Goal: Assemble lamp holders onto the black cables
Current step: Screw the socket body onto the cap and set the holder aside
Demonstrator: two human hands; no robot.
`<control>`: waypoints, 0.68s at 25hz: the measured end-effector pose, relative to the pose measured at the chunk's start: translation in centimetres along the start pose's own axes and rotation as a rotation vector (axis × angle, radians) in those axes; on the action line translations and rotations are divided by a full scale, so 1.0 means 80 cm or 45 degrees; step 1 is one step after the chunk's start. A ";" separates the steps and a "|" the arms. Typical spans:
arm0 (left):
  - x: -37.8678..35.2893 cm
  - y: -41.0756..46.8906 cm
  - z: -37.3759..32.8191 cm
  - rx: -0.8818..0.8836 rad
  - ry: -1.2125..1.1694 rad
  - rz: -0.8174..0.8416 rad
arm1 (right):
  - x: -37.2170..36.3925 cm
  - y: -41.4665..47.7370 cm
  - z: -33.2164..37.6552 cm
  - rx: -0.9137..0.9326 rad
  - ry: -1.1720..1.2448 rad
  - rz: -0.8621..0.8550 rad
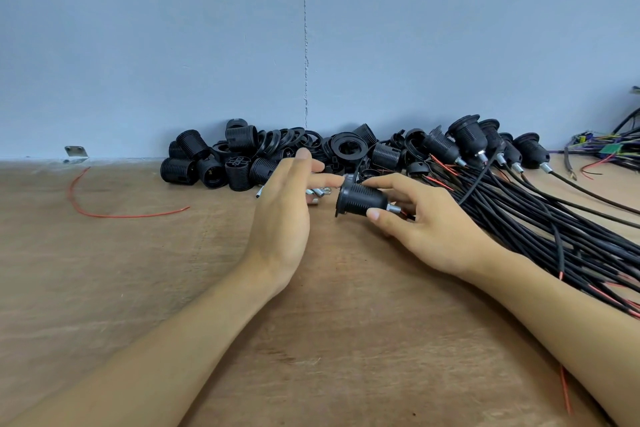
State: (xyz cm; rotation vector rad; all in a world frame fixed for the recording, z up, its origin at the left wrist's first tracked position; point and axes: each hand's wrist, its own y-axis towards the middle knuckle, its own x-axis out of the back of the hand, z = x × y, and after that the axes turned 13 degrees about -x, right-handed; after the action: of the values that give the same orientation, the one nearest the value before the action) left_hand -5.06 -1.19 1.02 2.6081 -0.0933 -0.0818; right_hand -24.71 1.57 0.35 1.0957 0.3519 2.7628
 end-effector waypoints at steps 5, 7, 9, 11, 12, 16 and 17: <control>-0.002 -0.010 0.014 0.049 0.246 0.127 | 0.000 0.004 -0.006 -0.045 -0.002 -0.212; -0.006 -0.013 0.020 0.066 0.426 0.259 | 0.002 0.002 -0.002 0.054 -0.153 -0.317; -0.009 -0.015 0.026 0.007 0.536 0.351 | 0.005 0.000 0.005 0.216 -0.346 -0.418; -0.010 -0.016 0.029 -0.077 0.605 0.378 | 0.008 -0.002 0.012 0.361 -0.479 -0.498; -0.010 -0.016 0.030 -0.107 0.630 0.377 | 0.009 -0.002 0.015 0.430 -0.525 -0.538; -0.009 -0.017 0.032 -0.162 0.679 0.395 | 0.011 0.004 0.030 0.585 -0.661 -0.709; -0.009 -0.017 0.031 -0.161 0.686 0.410 | 0.013 0.007 0.034 0.602 -0.693 -0.747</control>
State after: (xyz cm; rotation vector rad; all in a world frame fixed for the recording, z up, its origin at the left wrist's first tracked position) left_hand -5.91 -1.19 -1.77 2.3658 -0.2991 0.6977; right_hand -23.61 1.72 3.15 1.4835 1.0715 1.8264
